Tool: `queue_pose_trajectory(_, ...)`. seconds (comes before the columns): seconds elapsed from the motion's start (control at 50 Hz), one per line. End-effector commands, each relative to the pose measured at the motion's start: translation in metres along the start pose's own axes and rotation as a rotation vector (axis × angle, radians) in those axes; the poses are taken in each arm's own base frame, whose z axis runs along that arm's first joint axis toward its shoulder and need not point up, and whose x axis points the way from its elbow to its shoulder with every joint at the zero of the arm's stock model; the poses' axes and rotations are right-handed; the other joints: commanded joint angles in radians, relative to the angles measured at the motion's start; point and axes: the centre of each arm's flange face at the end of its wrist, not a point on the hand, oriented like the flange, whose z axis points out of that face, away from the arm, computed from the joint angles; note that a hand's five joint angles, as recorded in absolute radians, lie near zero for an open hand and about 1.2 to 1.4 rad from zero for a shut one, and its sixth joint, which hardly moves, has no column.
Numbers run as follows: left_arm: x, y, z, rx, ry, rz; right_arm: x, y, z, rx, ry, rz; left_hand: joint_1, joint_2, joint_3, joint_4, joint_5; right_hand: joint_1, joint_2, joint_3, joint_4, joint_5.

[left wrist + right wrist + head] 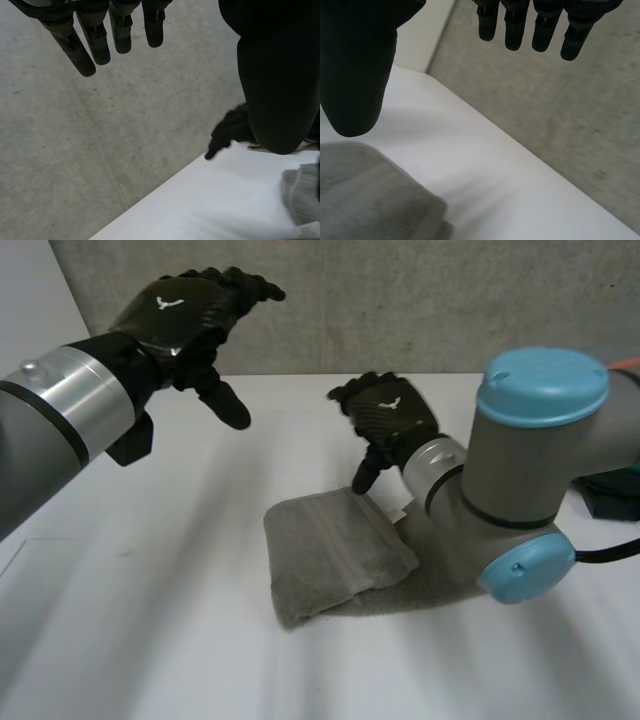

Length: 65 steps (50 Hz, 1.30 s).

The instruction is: Fold the laundry.

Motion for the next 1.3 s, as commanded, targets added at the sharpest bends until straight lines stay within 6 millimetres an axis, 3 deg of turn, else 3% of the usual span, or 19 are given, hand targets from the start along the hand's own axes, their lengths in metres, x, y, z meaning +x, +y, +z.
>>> queue_pose_trajectory(0.02,0.032,0.016,-0.006,-0.117,0.049,0.047,0.048,-0.005,-0.007,-0.085,0.180,-0.036,-0.015,-0.029,-0.030,-0.023,-0.050,-0.049,-0.036,-0.029,-0.035,-0.048)
queue_pose_trajectory(0.08,0.050,0.030,-0.006,-0.171,0.062,0.069,0.066,0.002,-0.010,-0.145,0.227,-0.062,-0.015,-0.029,-0.030,-0.023,-0.050,-0.049,-0.036,-0.029,-0.035,-0.048)
queue_pose_trajectory(0.26,0.113,0.097,0.008,-0.323,0.059,0.192,0.131,0.045,-0.017,-0.319,0.356,-0.133,-0.015,-0.029,-0.030,-0.023,-0.050,-0.049,-0.036,-0.029,-0.035,-0.048)
queue_pose_trajectory(0.34,0.139,0.115,0.013,-0.337,0.112,0.222,0.144,0.060,-0.021,-0.345,0.367,-0.123,-0.015,-0.029,-0.030,-0.023,-0.050,-0.049,-0.036,-0.029,-0.035,-0.048)
queue_pose_trajectory(0.4,0.153,0.125,0.017,-0.337,0.153,0.242,0.146,0.069,-0.023,-0.346,0.348,-0.114,0.003,-0.011,-0.012,-0.005,-0.033,-0.049,-0.036,-0.029,-0.035,-0.048)
queue_pose_trajectory(0.44,0.164,0.132,0.022,-0.335,0.182,0.259,0.145,0.078,-0.025,-0.349,0.320,-0.108,0.170,0.156,0.156,0.162,0.135,-0.049,-0.036,-0.029,-0.035,-0.048)
queue_pose_trajectory(0.64,0.200,0.155,0.035,-0.342,0.289,0.283,0.145,0.091,-0.031,-0.301,0.312,-0.109,0.420,0.406,0.405,0.412,0.384,-0.049,-0.036,-0.029,-0.035,-0.048)
queue_pose_trajectory(0.72,0.204,0.163,0.040,-0.355,0.298,0.292,0.143,0.092,-0.030,-0.293,0.310,-0.113,0.514,0.500,0.499,0.506,0.478,-0.049,-0.036,-0.029,-0.035,-0.048)
queue_pose_trajectory(0.94,0.200,0.187,0.051,-0.410,0.238,0.375,0.135,0.096,-0.031,-0.297,0.292,-0.113,0.628,0.614,0.614,0.620,0.593,-0.049,-0.036,-0.029,-0.035,-0.048)
queue_pose_trajectory(1.02,0.190,0.187,0.057,-0.410,0.160,0.423,0.134,0.095,-0.032,-0.295,0.292,-0.114,1.205,1.191,1.191,1.197,1.170,-0.049,-0.036,-0.029,-0.035,-0.048)
queue_pose_trajectory(1.12,0.172,0.185,0.066,-0.397,0.050,0.509,0.130,0.095,-0.032,-0.292,0.280,-0.114,1.207,1.193,1.192,1.198,1.171,-0.049,-0.036,-0.029,-0.035,-0.048)
queue_pose_trajectory(1.16,0.162,0.185,0.070,-0.398,-0.002,0.548,0.128,0.095,-0.032,-0.292,0.273,-0.115,1.207,1.193,1.192,1.198,1.171,-0.049,-0.036,-0.029,-0.035,-0.048)
queue_pose_trajectory(1.22,0.127,0.174,0.080,-0.402,-0.153,0.603,0.126,0.094,-0.033,-0.285,0.268,-0.117,1.207,1.193,1.192,1.198,1.171,-0.049,-0.036,-0.029,-0.035,-0.048)
queue_pose_trajectory(1.26,0.096,0.171,0.078,-0.438,-0.245,0.603,0.122,0.092,-0.034,-0.281,0.258,-0.121,1.207,1.193,1.192,1.198,1.171,-0.049,-0.036,-0.029,-0.035,-0.048)
queue_pose_trajectory(1.3,0.078,0.166,0.074,-0.441,-0.281,0.588,0.121,0.091,-0.034,-0.280,0.255,-0.122,1.207,1.193,1.192,1.198,1.171,-0.049,-0.036,-0.029,-0.035,-0.048)
